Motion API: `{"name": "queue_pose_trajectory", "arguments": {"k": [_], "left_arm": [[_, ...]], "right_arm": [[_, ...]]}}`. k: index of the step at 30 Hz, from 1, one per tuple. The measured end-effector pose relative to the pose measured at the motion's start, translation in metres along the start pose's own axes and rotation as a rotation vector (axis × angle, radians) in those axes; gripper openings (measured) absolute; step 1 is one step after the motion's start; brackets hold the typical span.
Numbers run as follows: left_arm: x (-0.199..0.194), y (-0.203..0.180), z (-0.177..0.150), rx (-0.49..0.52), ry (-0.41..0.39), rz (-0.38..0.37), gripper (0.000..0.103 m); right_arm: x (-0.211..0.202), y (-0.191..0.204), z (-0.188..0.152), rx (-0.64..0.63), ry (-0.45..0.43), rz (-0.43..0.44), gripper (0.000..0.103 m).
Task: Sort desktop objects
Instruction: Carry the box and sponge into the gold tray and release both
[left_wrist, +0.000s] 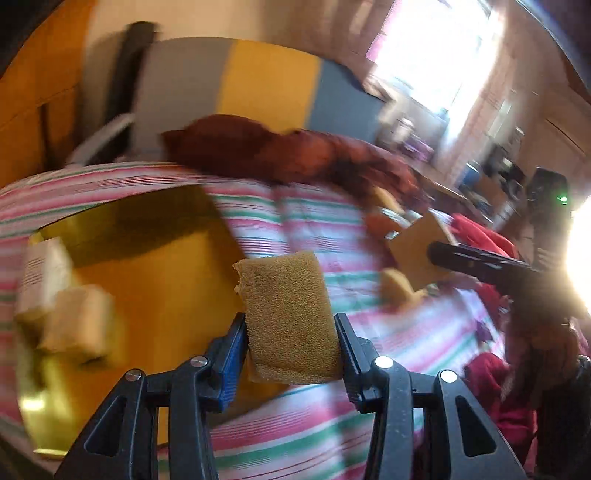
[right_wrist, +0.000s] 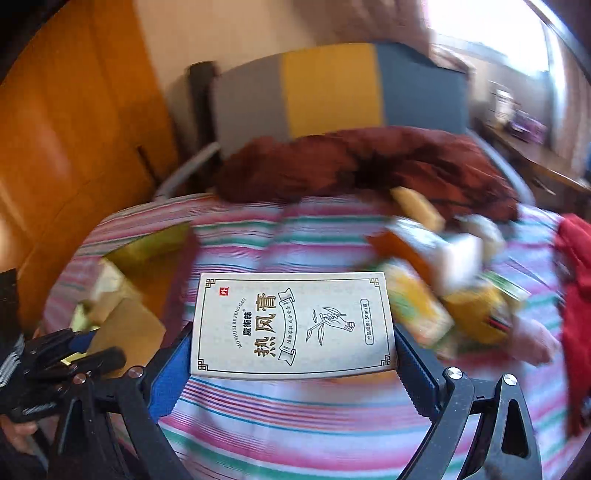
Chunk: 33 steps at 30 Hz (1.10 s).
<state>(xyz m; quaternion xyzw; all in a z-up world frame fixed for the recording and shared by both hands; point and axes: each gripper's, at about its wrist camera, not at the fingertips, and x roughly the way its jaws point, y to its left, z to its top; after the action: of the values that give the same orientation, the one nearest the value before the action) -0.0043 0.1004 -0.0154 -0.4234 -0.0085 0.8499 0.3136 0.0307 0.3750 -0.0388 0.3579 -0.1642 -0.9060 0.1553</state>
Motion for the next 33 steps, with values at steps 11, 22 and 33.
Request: {"name": "queue_pose_trajectory", "arguments": {"k": [11,22,33], "left_arm": [[-0.034,0.102,-0.027,-0.148,-0.04,0.281,0.047],[-0.041,0.144,-0.049,-0.228,-0.027,0.443,0.067],[-0.057,0.132,-0.05,-0.292,-0.088,0.326,0.067]], "right_arm": [[0.077,0.146,0.042,-0.181,0.092,0.17,0.098],[0.142,0.209,0.078,-0.035,0.14,0.277,0.103],[0.125,0.175,0.027,-0.055,0.197,0.243,0.103]]}}
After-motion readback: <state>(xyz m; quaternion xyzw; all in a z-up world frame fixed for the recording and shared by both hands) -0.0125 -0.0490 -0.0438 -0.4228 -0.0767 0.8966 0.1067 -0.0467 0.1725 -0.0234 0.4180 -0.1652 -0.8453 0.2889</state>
